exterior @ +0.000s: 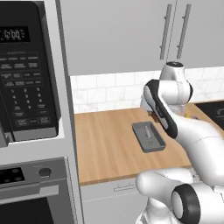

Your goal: Take the meat container that has the fish and place it on the second highest rack of the freezer. Then take the vegetable container that has the corn and bell pepper and place it on the highest rack of the freezer.

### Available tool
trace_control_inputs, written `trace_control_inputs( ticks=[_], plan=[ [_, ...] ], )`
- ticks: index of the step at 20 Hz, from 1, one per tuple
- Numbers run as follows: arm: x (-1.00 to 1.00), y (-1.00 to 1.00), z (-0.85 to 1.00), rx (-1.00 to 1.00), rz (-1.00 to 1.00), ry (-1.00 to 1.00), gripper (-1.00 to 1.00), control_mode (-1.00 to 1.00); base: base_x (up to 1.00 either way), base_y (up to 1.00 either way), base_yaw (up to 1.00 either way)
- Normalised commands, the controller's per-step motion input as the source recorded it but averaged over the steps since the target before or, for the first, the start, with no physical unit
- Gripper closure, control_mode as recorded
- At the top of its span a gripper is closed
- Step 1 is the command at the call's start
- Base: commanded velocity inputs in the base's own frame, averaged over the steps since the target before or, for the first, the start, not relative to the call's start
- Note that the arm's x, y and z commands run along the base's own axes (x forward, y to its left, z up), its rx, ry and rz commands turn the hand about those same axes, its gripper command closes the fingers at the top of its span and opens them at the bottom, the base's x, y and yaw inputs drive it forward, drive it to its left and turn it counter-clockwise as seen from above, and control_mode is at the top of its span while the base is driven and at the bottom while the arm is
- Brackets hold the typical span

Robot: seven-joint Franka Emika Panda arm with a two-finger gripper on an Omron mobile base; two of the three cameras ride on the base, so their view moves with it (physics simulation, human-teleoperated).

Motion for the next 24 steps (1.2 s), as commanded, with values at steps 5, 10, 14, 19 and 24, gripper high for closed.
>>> trace_control_inputs(
  ticks=[5,10,14,19,24],
  plan=[
    [0.0,-0.64,-0.76,0.12,-0.46,0.13,-1.0,-1.0,0.0,0.0,0.0],
    [0.13,-0.21,-0.69,0.1,-0.08,0.04,-1.0,-1.0,0.0,0.0,0.0],
    [0.11,0.01,-0.73,0.0,-0.13,0.0,-1.0,-1.0,0.0,0.0,0.0],
    [0.14,0.0,-0.51,0.0,-0.1,0.0,-1.0,-1.0,0.0,0.0,0.0],
    [0.03,0.02,-0.45,0.0,-0.02,0.0,-1.0,-1.0,0.0,0.0,0.0]
  ],
)
